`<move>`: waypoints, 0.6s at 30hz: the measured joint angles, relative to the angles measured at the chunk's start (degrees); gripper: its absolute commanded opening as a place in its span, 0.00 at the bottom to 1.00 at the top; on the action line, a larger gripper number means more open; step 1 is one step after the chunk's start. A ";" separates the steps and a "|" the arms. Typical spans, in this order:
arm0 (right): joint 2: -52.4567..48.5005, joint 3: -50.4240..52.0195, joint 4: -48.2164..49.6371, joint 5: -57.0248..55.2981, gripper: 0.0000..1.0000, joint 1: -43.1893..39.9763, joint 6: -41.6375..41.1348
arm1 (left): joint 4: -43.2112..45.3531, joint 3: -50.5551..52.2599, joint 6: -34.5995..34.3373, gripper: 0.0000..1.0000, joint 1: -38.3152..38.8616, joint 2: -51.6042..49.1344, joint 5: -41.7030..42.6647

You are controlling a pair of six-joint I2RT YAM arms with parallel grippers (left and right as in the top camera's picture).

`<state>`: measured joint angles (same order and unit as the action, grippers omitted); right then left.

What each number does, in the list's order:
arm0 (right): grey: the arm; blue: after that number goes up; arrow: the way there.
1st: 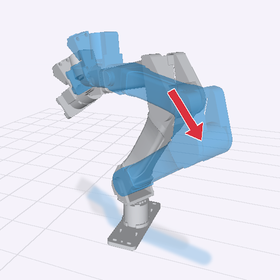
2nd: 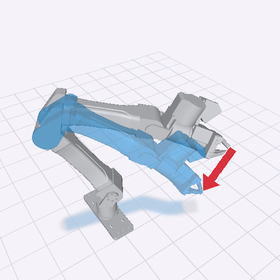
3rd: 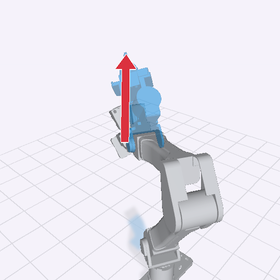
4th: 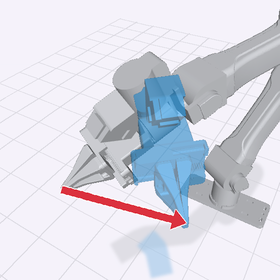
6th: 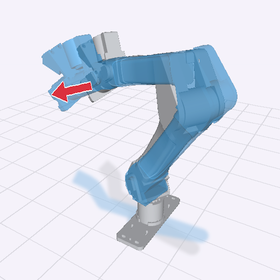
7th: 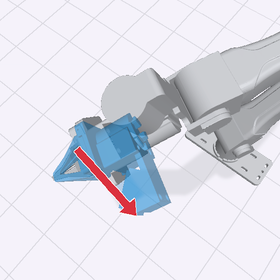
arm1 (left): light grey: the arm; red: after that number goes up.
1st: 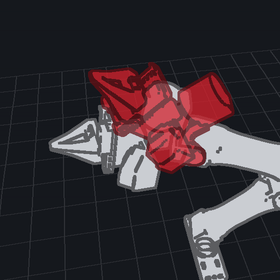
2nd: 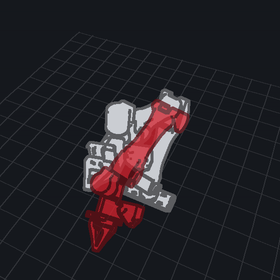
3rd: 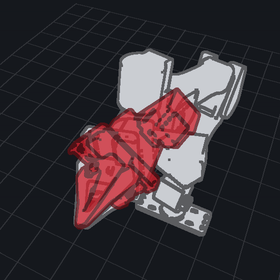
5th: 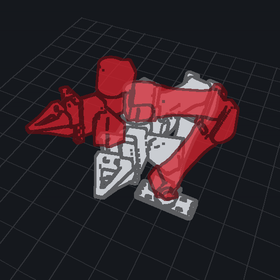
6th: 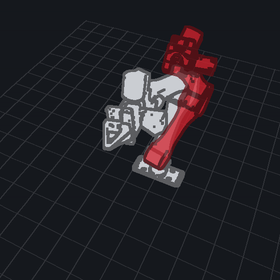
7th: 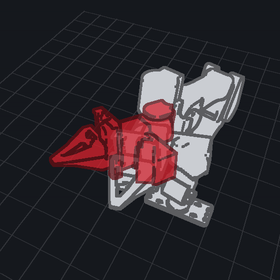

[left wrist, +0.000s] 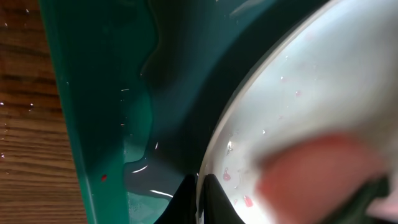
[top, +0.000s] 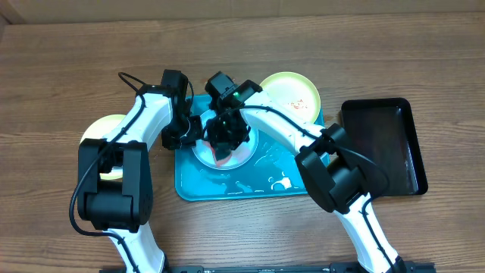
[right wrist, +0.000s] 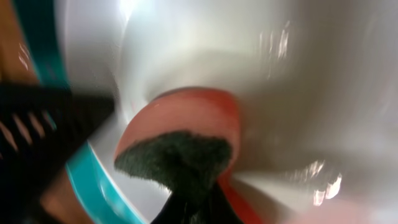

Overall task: Clean dirty plates on tray and stack at the side
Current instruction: 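Scrub the white plate with the sponge while the left gripper holds it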

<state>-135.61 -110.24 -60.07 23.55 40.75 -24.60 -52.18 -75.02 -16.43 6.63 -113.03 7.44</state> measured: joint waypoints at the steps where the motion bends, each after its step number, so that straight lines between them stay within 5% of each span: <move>1: 0.00 0.02 -2.40 0.61 0.04 0.11 0.72 | 0.00 0.00 0.00 0.04 0.02 0.00 0.00; 10: -0.09 -2.95 -13.49 -12.81 0.04 -3.41 4.94 | 0.09 0.00 0.02 0.04 0.02 0.00 0.02; 18: -0.13 -4.85 -4.11 -19.54 0.04 -6.32 4.94 | 0.09 0.00 0.00 0.04 0.02 0.00 0.15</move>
<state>-135.74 -115.09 -64.18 4.01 34.44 -19.66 -52.10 -75.02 -16.43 6.66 -113.03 7.60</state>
